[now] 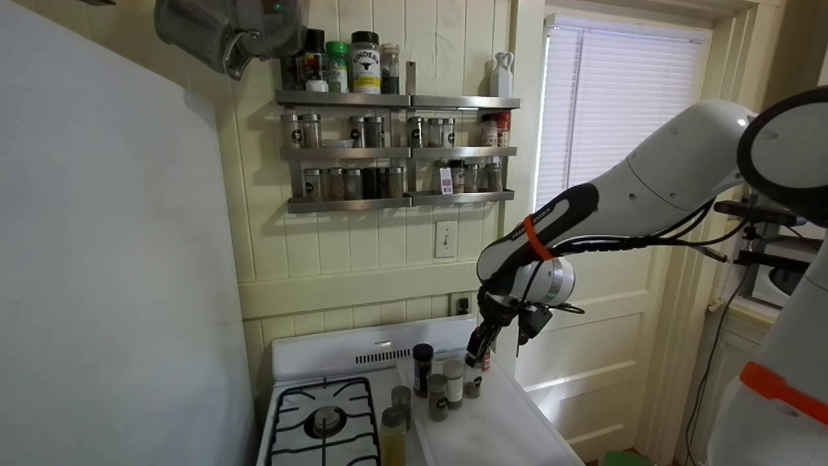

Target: Put the grey lid for the bottle on the right, on the stove

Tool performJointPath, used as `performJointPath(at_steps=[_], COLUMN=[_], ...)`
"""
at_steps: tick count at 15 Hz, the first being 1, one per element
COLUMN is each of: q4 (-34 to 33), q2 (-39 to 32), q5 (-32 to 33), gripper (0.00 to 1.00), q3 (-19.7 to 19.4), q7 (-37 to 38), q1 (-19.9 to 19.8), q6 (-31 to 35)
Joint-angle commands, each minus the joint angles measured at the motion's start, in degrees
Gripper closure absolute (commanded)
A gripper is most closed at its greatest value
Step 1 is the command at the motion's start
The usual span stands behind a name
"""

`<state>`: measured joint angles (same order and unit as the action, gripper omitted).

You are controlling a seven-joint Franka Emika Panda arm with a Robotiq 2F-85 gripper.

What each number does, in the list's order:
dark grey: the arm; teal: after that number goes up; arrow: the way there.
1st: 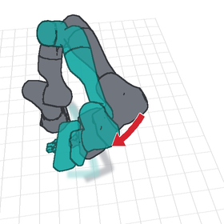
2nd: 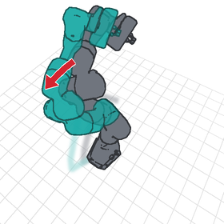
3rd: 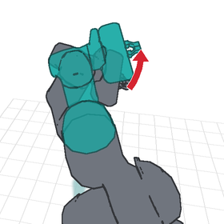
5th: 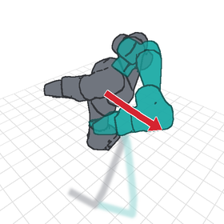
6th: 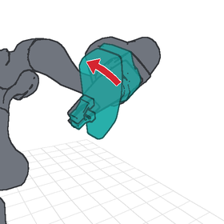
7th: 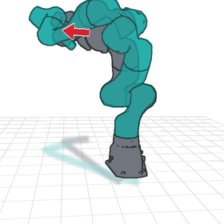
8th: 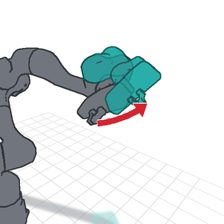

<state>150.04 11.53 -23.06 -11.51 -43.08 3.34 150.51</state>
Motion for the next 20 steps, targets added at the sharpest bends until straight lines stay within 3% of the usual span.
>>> performJointPath(at_steps=[1,20], q4=[0.35,0.77], q2=[-0.50,0.30], q5=[-1.54,-0.96], gripper=[0.50,0.52], q3=[0.25,0.91], q7=[-1.38,-0.88], q1=[0.37,0.41], q6=[1.79,2.74])
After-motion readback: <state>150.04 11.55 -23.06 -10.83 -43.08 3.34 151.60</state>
